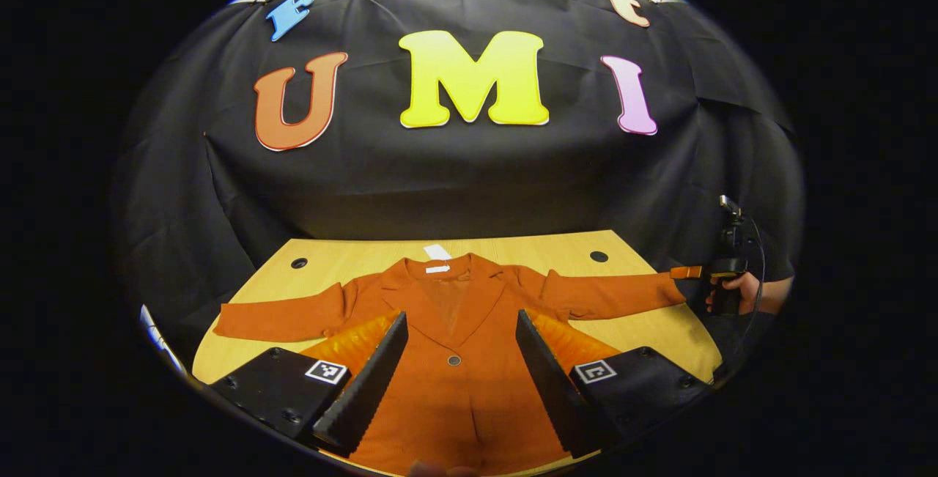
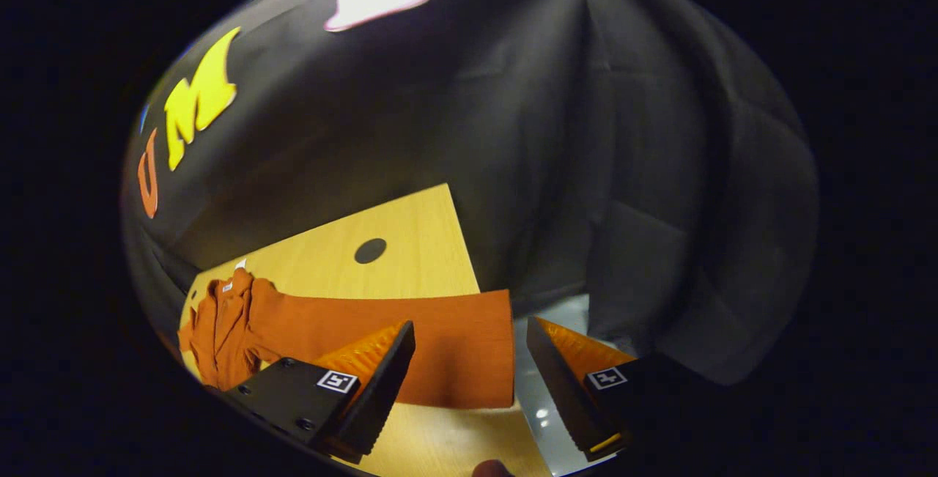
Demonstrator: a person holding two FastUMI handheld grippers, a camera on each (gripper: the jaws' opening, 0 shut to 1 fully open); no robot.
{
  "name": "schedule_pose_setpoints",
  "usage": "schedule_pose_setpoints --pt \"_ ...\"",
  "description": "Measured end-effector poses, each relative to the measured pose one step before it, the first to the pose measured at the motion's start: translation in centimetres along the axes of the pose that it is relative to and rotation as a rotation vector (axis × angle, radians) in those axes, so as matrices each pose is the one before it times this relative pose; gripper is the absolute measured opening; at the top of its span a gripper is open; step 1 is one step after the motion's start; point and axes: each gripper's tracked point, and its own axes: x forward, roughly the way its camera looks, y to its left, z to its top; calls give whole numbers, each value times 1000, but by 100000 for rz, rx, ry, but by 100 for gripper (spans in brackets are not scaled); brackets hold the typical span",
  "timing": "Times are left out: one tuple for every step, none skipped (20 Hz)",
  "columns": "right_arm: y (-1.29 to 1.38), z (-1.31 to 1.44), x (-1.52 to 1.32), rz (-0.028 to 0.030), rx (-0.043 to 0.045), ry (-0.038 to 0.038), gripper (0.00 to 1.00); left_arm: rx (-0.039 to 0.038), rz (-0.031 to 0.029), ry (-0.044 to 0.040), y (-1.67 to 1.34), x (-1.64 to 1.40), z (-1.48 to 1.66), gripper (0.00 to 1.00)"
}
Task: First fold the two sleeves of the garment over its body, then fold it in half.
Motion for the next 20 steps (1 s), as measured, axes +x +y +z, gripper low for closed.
schedule_pose_setpoints --pt "-493 -264 931 1883 4608 1848 95 -916 1158 1432 107 185 -245 96" --pt "-450 -421 1005 933 4375 2085 95 -1420 987 1058 -48 111 -222 96" --pt "-39 -250 971 2010 4956 1805 94 -1508 739 852 -136 157 -153 96" --pt "174 -571 802 2086 5249 1588 94 -1094 550 1006 -69 88 -160 96" --pt "261 -280 349 2140 4963 1214 94 -379 302 986 -190 39 -122 96" --pt "90 -6 249 1744 4287 409 94 231 94 945 -195 136 -305 96" --pt "146 -81 371 639 2345 1018 94 619 31 402 -236 -4 20 96" --pt "311 -102 99 -241 1078 97 92 480 -264 138 -485 -83 -62 96" --pt "-116 -587 588 -2483 -193 796 79 206 -425 -303 -298 70 188 96" --pt "18 606 -1337 -3569 -1858 -47 65 -204 -627 -530 -264 215 120 97" --pt "-119 243 -311 -3711 -3078 -986 54 -253 -833 -154 -344 141 111 97" --pt "-407 564 -579 -3988 -2898 -1138 46 -144 -900 -115 -261 93 -7 97" --pt "-442 427 -693 -3081 -1132 -1011 32 83 -989 -33 -257 -13 0 97" --pt "902 109 -992 2836 1041 964 17 254 -597 -296 -137 -102 76 97" --pt "1035 -134 -982 1451 456 355 2 133 -811 -813 -73 -212 199 97" --pt "243 -61 -570 726 -411 -169 2 6 -733 -1259 93 -283 227 97" --pt "482 328 -675 478 -70 -750 2 -84 -193 -897 370 -126 271 97" --pt "800 524 -910 842 412 -1213 2 -323 225 -1002 608 -306 -55 97" --pt "1137 705 -1093 1295 328 -1864 2 -1000 30 -1326 697 -333 208 96" --pt "1308 710 -1150 994 -815 -1991 2 -1442 -54 -1404 705 -494 -56 96"
